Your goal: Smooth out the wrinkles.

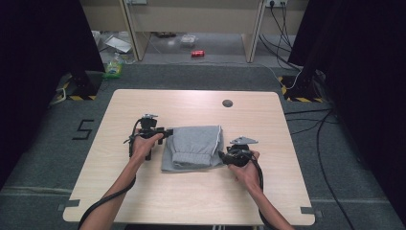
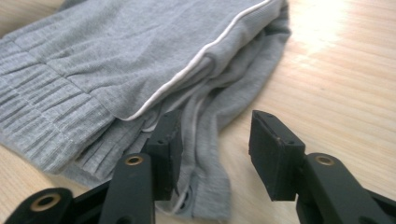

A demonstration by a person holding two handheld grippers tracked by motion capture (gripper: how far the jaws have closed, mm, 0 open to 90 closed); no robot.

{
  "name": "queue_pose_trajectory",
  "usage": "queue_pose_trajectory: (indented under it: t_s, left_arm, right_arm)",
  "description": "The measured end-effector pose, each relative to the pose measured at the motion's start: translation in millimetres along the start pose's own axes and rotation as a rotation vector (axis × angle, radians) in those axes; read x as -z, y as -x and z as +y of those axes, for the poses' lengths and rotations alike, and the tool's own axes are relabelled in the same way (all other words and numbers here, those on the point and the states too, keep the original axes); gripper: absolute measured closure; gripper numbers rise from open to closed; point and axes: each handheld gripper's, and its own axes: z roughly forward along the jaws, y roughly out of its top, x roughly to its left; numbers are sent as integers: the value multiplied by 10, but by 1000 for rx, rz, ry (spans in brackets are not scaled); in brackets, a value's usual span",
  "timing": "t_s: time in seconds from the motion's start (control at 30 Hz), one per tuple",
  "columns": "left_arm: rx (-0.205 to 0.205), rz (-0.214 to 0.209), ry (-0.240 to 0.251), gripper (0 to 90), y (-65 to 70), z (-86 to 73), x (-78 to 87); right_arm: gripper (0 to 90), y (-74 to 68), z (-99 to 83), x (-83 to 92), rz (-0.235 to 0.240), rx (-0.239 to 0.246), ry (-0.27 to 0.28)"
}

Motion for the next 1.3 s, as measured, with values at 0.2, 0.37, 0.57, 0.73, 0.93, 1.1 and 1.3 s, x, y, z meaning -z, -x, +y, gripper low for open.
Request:
queue_pose_trajectory:
  t_s: [0.2, 0.37, 0.57, 0.73, 0.93, 1.1, 1.3]
  left_arm:
    - [-22, -41, -1, 332, 141, 14, 148]
    - [-64, -72, -29, 280, 235, -22, 281]
    - [-105, -92, -31, 212, 289, -154, 473]
    - [-153, -87, -39, 194, 287, -314, 633]
    - [-155, -100, -19, 180, 280, -500, 818]
    - [-169, -101, -18, 172, 291, -649, 897]
    - [-195, -99, -26, 172, 308, -871, 982]
  right_arm:
    - [488, 52, 18, 89, -11, -25, 17]
    - [419, 49, -4, 130, -5, -30, 14]
    - [377, 59, -64, 214, -5, -28, 10]
    - [358, 53, -118, 342, -3, -35, 19]
    - [332, 75, -221, 506, -15, -29, 23]
    - [310, 80, -335, 603, -7, -34, 20]
    - [296, 49, -435, 691, -19, -12, 1]
